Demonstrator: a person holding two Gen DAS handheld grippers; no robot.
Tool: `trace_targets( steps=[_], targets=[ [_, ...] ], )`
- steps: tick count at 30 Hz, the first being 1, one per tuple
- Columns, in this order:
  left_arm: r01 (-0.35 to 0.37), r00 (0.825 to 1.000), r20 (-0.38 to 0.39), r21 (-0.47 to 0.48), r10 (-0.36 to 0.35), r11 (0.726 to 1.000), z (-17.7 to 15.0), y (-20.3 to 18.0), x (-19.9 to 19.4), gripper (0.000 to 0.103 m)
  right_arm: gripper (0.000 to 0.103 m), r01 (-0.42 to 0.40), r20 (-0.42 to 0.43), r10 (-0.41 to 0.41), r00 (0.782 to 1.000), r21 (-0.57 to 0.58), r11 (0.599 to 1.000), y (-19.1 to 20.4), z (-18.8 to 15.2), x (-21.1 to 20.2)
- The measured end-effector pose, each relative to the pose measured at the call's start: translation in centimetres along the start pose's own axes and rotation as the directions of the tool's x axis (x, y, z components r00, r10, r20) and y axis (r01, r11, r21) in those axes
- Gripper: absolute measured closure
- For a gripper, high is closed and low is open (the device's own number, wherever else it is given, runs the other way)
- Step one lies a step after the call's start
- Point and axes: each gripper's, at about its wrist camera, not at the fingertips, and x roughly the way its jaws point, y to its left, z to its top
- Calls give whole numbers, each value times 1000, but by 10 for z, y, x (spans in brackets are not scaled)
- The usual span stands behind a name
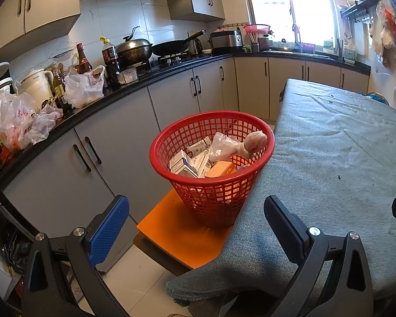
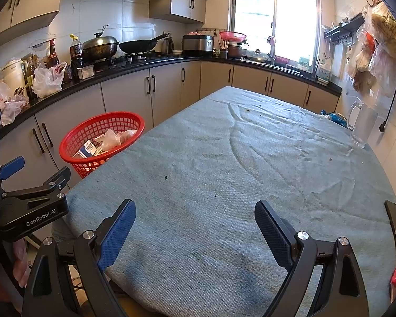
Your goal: Collect trash
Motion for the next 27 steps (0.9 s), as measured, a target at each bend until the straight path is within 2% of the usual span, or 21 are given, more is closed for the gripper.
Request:
trace_targets(
  steps=[23, 25, 27],
  targets=[
    [-3, 1000, 1, 48, 3, 999, 3, -15, 5, 1, 9, -10, -26, 11, 1000, 41, 999, -19, 0, 10],
    [18, 1000, 14, 74, -19, 997, 10, -23, 2, 1, 9, -9, -38, 12, 999, 84, 996, -37, 0, 13],
    [86, 996, 13, 97, -88, 992, 19, -36, -1, 1, 9, 16, -55, -9, 998, 138, 990, -61, 0, 16]
  ],
)
